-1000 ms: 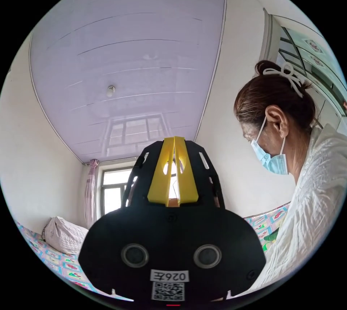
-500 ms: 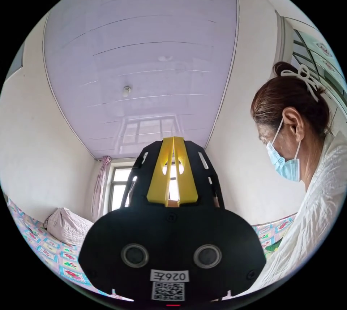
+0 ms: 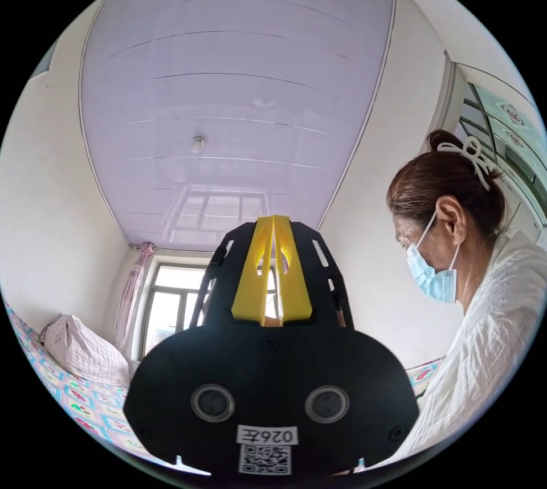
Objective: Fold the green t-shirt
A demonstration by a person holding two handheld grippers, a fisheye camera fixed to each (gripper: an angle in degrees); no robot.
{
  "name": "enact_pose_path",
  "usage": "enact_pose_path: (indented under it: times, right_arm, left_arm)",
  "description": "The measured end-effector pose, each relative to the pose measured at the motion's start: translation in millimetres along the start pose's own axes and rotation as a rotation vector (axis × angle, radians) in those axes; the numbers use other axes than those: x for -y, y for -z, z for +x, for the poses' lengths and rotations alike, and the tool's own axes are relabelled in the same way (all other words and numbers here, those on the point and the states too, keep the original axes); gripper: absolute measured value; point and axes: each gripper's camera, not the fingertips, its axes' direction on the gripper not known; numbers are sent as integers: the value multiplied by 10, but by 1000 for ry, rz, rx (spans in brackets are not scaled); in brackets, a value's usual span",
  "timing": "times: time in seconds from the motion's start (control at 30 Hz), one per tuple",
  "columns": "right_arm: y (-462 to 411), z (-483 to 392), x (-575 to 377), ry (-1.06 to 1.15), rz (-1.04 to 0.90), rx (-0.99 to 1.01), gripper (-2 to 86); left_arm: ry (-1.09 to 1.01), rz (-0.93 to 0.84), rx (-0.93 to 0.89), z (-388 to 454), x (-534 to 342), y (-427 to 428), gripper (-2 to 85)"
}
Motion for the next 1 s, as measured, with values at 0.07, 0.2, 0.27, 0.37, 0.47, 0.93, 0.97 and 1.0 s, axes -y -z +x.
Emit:
enact_pose_path:
  times: [0.07, 0.2, 0.27, 0.37, 0.47, 0.93, 0.97, 1.0]
  right_arm:
    - [-6, 13, 30, -11, -6, 8, -10]
    - [-35, -2, 99, -14, -30, 17, -10]
    - [-42, -32, 132, -4, -38, 21, -10]
    - [-31, -77, 188, 9, -37, 17, -10]
    - [24, -74, 233, -9, -10, 18, -10]
    - [159, -48, 471, -88, -36, 70, -10]
    - [171, -47, 480, -93, -34, 76, -10]
    - [198, -36, 498, -106, -28, 85, -10]
  left_arm:
    - [0, -3, 16, -11, 5, -8, -10]
    - [-29, -43, 96, 14, 5, -76, -10]
    - [-42, -53, 101, 24, 6, -106, -10]
    - [-44, -58, 94, 15, 17, -138, -10]
    - [-21, -57, 107, -17, 34, -147, -9]
    - [-12, -88, 101, -129, 86, -286, -10]
    - [-10, -89, 102, -138, 87, -294, -10]
    - [-6, -92, 102, -155, 89, -311, -10]
